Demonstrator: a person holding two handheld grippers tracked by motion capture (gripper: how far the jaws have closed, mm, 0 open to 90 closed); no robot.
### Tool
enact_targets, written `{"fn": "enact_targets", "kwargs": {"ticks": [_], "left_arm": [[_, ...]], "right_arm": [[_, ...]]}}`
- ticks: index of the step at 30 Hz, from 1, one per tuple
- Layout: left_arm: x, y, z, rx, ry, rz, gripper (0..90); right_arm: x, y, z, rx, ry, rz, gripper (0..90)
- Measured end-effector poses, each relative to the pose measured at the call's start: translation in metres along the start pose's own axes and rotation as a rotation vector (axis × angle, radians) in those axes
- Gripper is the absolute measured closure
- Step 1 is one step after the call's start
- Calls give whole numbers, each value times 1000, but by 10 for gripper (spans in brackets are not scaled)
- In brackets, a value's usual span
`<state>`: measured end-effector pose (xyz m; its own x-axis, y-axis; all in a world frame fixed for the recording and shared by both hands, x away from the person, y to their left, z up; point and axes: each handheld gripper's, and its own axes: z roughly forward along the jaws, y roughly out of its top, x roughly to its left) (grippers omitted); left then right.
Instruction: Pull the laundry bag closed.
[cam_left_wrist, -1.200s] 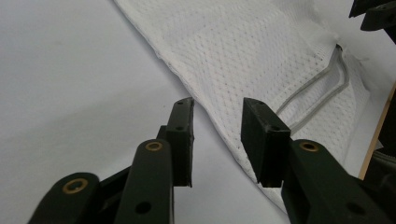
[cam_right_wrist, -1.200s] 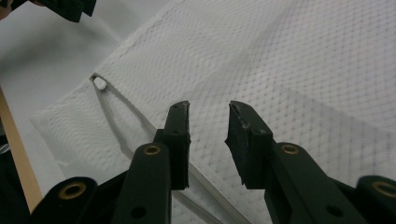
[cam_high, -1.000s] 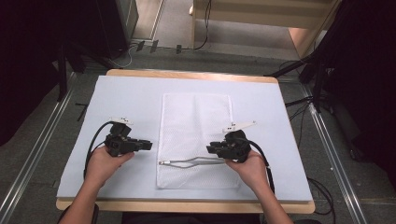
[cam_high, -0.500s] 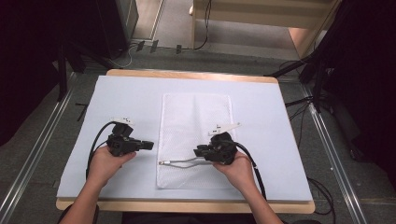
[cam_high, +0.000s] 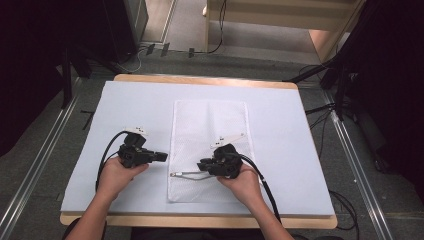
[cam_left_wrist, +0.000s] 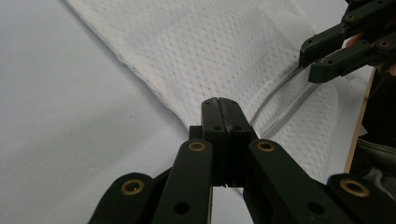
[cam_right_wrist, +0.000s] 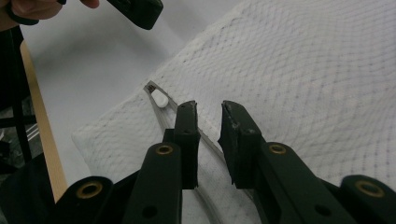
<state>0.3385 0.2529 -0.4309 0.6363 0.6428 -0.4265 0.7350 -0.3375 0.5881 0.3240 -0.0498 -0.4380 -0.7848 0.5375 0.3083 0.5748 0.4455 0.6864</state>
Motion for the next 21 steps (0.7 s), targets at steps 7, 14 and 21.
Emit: {"fn": "enact_targets", "kwargs": {"ticks": [7,14,21], "left_arm": [[1,0,2,-10,-3,-9,900],[-1,-2,8,7,-11,-2,900],[-2,-4,16,19,-37,-10,900]], "right_arm": [[4,0,9,-4,7,13,809],[11,0,22,9,30,23,827],[18,1,33,14,55,23,842]]}}
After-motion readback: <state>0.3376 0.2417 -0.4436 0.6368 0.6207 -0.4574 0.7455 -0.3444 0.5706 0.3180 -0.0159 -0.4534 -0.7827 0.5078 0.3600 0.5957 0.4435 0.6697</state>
